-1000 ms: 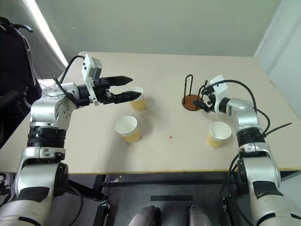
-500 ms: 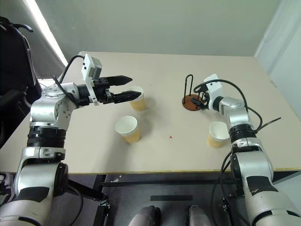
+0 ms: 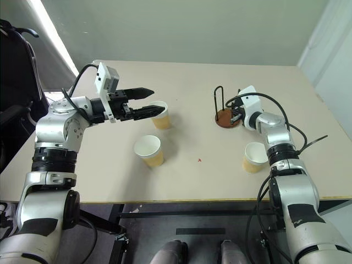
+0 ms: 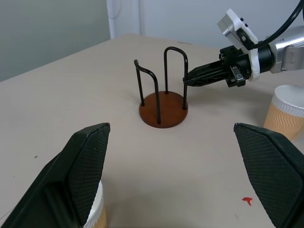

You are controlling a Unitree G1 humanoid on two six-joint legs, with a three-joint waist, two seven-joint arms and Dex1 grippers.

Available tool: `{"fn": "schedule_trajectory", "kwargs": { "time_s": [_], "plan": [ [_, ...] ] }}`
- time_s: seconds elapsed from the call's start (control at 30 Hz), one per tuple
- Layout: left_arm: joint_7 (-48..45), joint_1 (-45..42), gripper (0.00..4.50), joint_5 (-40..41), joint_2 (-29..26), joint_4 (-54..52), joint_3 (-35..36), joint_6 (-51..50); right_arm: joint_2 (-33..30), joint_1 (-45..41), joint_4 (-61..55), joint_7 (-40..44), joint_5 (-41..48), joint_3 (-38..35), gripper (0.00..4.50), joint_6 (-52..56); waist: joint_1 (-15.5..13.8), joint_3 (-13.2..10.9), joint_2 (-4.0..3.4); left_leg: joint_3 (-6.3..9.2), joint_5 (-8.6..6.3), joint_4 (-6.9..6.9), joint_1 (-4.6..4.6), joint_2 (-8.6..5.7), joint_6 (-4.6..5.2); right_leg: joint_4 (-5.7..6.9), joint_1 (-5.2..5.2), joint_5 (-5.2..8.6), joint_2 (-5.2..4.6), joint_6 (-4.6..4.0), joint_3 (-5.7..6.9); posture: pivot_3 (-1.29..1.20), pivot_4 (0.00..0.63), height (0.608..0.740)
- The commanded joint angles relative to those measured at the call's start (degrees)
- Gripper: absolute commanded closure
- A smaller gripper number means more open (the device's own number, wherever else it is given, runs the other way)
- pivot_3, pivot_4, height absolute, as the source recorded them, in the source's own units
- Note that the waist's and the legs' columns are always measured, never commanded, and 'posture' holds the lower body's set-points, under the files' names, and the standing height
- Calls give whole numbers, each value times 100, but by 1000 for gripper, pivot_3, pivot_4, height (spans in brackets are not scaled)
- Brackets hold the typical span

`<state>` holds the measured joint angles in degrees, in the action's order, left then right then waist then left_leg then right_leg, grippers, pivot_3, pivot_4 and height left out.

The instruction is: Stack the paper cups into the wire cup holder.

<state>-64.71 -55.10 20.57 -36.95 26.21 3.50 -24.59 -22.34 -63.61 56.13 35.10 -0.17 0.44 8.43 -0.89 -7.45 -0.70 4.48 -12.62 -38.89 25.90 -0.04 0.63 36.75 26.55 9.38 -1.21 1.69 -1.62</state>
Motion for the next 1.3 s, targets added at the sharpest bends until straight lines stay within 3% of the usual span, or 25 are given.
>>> {"fn": "schedule_trajectory", "kwargs": {
  "time_s": [0.03, 0.23, 0.53, 0.93, 1.3],
  "plan": [
    [-25, -150, 0, -16, -70, -66, 63, 112, -48, -163, -85, 10, -4, -24, 4474, -20, 1, 0, 0, 0, 0, 0, 0, 0, 0, 0, 1, 0, 0, 0, 0, 0, 150, 740],
    [-49, -171, 0, -22, -80, -31, 53, 120, -87, -81, -405, 436, 117, -19, 4474, 152, 3, 0, 0, 0, 0, 2, 0, 0, -1, 0, 2, 0, 0, 0, 0, 0, 150, 740],
    [-515, 3, 0, -45, -304, -223, -144, -83, -514, 855, -2767, 1845, 569, 152, 4474, 1336, -1, 0, 0, 0, 1, 6, 11, 0, -4, -16, 3, 1, 0, -1, 2, 0, 150, 740],
    [-1193, 19, 0, -74, -649, -353, -457, -279, -754, 1552, -4298, 2277, 878, 333, 4474, 2192, 12, 0, 0, 0, 5, 4, 2, 0, -6, -10, 2, 0, 1, -3, 1, 0, 150, 740],
    [-1318, 28, 0, -125, -705, -365, -509, -269, -993, 1950, -4915, 2459, 1062, 503, 4474, 2521, 13, 0, 0, 1, 7, 2, 2, 0, -4, -10, 0, 0, 1, -4, 1, 0, 150, 740]
  ]
}}
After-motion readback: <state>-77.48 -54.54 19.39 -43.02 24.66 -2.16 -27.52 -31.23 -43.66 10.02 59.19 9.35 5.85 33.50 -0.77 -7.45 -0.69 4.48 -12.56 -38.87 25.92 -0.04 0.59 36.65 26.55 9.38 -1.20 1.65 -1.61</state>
